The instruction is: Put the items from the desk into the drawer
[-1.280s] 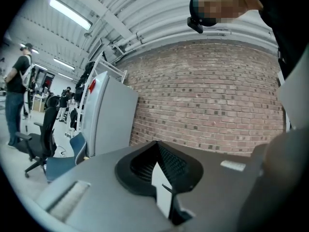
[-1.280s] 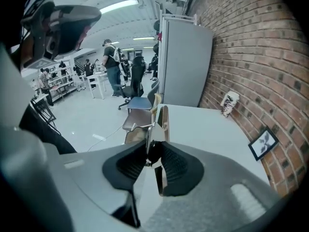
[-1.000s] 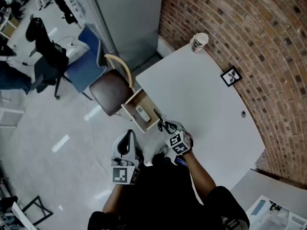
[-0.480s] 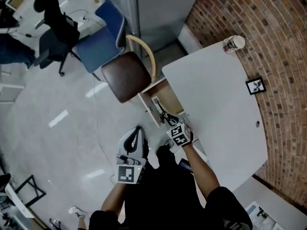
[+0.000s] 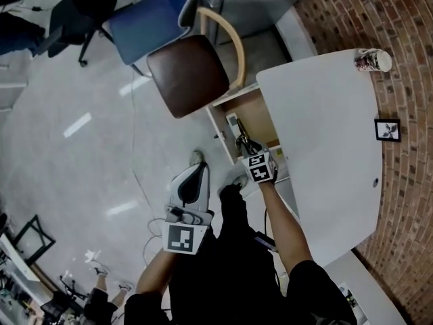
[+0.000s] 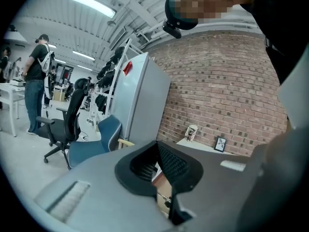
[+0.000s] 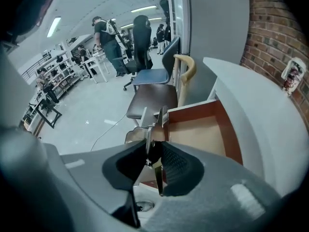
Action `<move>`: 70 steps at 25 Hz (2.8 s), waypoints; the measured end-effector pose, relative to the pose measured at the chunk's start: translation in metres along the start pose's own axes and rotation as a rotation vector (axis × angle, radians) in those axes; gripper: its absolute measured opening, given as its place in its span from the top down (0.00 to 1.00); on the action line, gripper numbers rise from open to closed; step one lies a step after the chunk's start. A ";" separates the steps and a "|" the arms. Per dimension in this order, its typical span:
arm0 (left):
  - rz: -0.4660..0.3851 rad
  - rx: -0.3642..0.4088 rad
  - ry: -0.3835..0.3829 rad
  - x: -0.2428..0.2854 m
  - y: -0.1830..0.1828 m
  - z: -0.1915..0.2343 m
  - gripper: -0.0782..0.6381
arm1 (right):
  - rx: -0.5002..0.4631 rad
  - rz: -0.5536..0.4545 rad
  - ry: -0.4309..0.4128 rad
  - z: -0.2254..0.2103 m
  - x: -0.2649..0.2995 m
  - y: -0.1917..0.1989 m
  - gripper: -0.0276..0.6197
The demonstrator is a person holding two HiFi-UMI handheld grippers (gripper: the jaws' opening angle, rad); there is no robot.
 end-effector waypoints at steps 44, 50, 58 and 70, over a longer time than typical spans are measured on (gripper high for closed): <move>0.110 -0.074 -0.003 0.043 0.049 0.028 0.86 | 0.137 0.160 -0.002 -0.008 0.105 0.015 0.79; 0.034 -0.057 -0.004 0.031 0.013 0.012 0.86 | 0.260 -0.016 0.004 -0.006 0.027 -0.010 0.95; -0.048 -0.014 0.004 0.002 -0.032 -0.021 0.86 | 0.283 -0.264 0.006 -0.005 -0.102 -0.045 0.95; -0.159 0.080 0.041 -0.043 -0.094 -0.066 0.86 | 0.197 -0.724 0.064 0.016 -0.322 -0.083 0.95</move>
Point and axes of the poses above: the fingertips, and each gripper's own axes: x forward along the fingers, z to its left, y out of its underside, the point moved 8 cm from there along -x, backward along the fingers, and after that the axes turned 6 degrees about z, right-handed, at the moved point
